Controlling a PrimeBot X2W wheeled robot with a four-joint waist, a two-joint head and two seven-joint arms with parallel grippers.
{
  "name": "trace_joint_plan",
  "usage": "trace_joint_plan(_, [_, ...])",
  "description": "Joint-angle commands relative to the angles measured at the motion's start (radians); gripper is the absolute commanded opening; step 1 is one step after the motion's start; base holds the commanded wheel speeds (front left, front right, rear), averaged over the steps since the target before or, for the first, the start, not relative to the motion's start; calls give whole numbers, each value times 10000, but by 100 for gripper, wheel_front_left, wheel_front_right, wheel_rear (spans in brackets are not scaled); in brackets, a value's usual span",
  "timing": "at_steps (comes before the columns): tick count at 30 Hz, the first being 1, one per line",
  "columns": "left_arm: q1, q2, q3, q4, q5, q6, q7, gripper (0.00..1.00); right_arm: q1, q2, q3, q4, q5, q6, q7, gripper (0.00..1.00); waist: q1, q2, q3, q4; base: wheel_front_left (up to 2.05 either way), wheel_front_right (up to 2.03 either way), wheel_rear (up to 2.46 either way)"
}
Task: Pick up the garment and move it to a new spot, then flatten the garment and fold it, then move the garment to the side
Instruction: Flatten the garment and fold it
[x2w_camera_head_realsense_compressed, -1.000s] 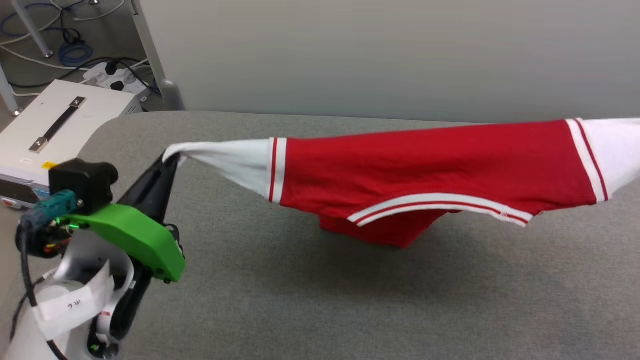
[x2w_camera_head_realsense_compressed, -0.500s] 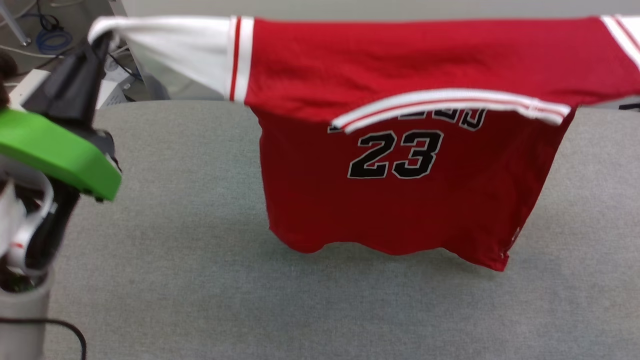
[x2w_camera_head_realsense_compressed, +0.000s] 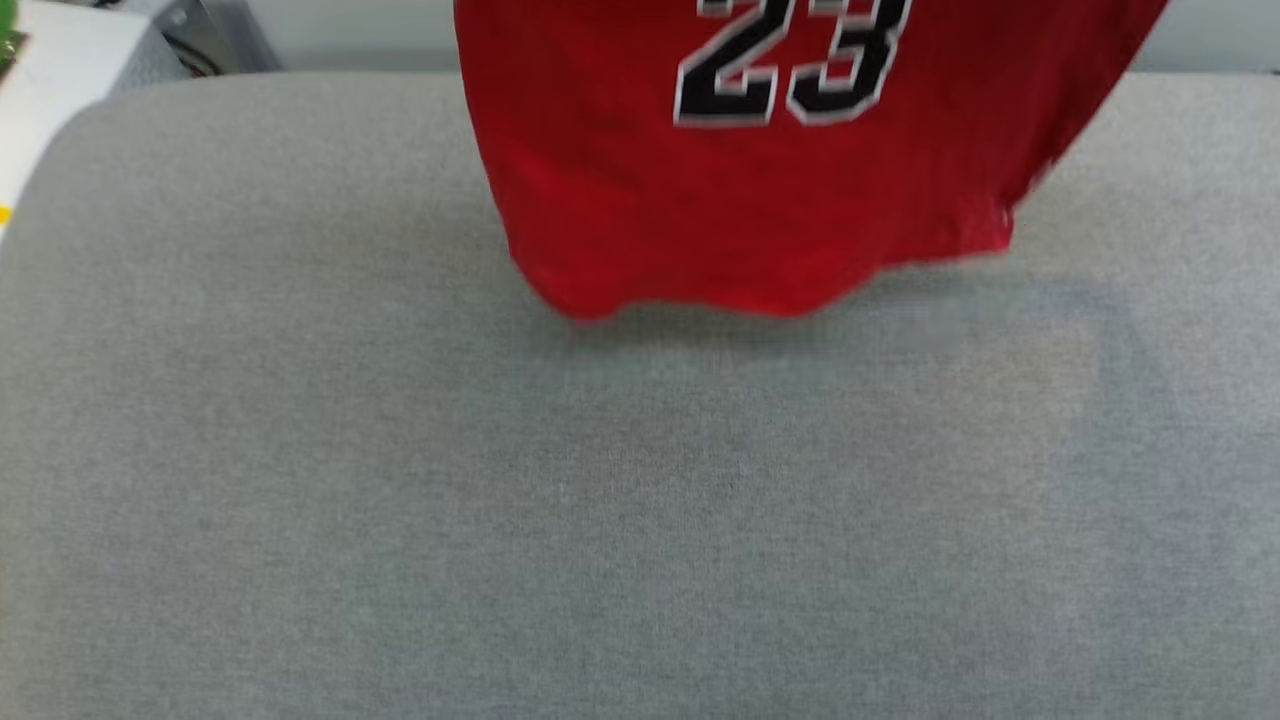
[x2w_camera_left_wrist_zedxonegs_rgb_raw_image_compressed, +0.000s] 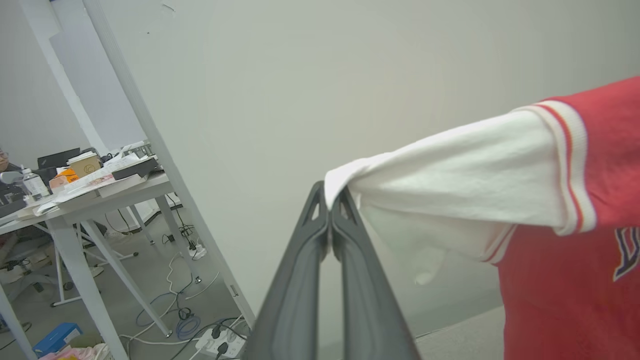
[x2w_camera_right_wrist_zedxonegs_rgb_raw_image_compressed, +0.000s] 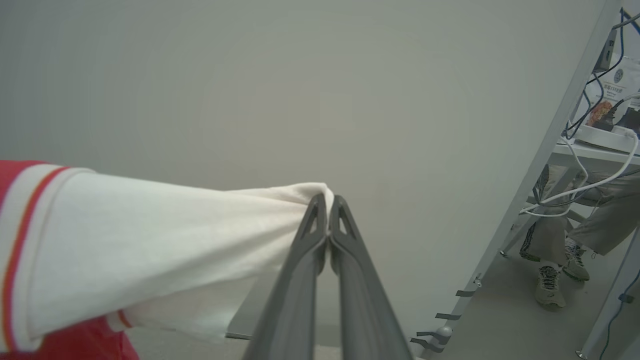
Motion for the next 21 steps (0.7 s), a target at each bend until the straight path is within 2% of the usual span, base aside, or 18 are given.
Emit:
trace_joint_plan(1, [-623,159,-96,306,142,-35,-87,0,-549,-99,108,292,-170,-7,-223,0,-1,0,1231,-207,0,0,0])
trace_joint_plan(7, [-3192,222,-831,1957,455,-158,-651,0,-2822,-143,627,1733,-697,-7,-1203,0,-1,0,2492,-279,0,0,0])
trace_joint_plan(14, [-5760,-120,-1556,4168,924,-192,-2122,0,-4974,261,857,3682,-1603,-7,-2680,0,-1,0,3492,-333,0,0,0])
trace_joint_plan(21, [-6539,-556,-2112,5894,1020,-199,-3615,0,-5764,809,829,5334,-2176,-7,-3966,0,-1,0,3941,-246,0,0,0])
